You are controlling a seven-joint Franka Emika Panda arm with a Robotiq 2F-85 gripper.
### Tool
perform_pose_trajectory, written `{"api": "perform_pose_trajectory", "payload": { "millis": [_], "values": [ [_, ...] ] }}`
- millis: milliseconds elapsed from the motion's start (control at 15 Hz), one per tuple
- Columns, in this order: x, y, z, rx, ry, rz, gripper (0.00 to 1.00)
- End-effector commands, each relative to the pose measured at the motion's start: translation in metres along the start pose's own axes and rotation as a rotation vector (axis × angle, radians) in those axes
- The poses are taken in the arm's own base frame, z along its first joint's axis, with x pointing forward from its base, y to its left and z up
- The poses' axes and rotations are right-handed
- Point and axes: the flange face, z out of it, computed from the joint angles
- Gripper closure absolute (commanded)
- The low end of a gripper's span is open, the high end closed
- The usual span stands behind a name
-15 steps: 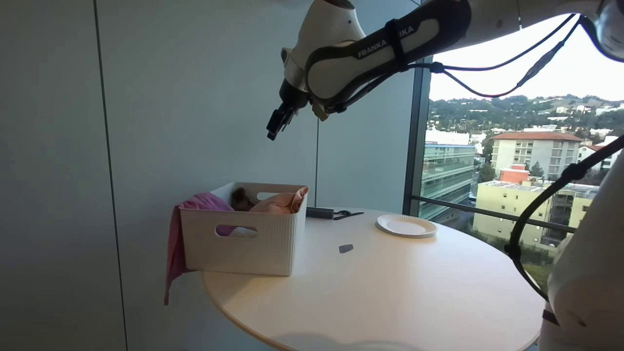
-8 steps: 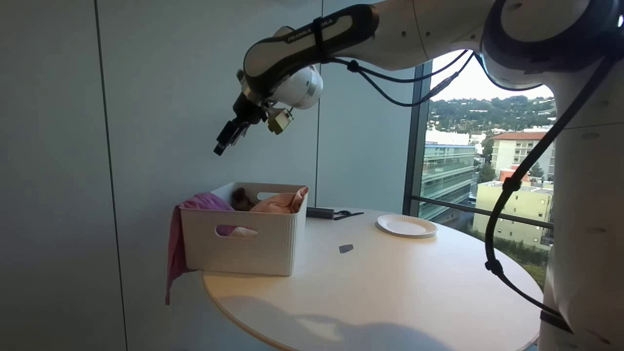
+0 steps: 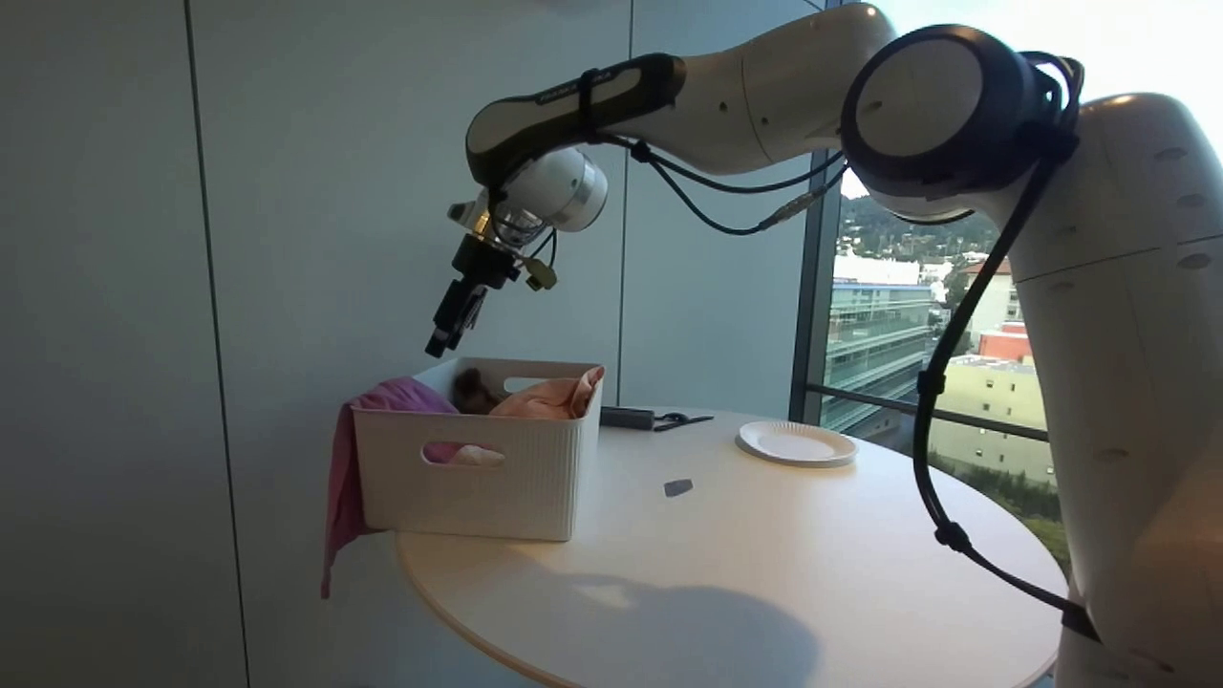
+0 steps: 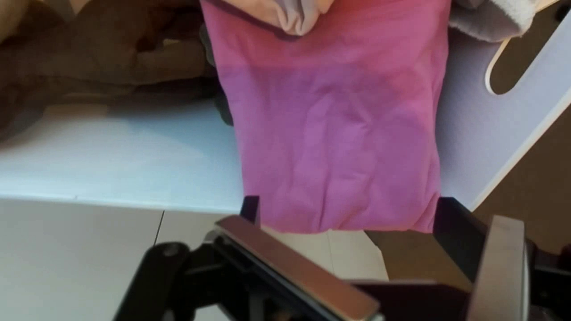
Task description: Remove some clothes from the white basket and put them on the table
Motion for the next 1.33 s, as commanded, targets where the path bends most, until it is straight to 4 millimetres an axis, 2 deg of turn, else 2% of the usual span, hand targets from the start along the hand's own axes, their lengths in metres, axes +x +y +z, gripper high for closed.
{"api": "perform_pose_trajectory", "payload": {
  "millis": [0,267,600,867,1067,1133,1200,1267],
  "values": [
    [0.011,0.007,0.007,0.091,-0.034,-0.04,0.0],
    [0.024,0.007,0.024,0.126,-0.108,-0.058,0.0],
    [0.043,0.018,0.05,0.038,-0.203,-0.057,0.0],
    [0.056,0.025,0.073,-0.012,-0.218,0.043,0.0],
    [0.057,0.032,0.084,-0.035,-0.226,0.114,0.0],
    [0.056,0.036,0.086,-0.056,-0.223,0.128,0.25],
    [0.056,0.039,0.088,-0.059,-0.215,0.15,0.26],
    [0.056,0.043,0.088,-0.074,-0.211,0.16,0.34]
  ]
}}
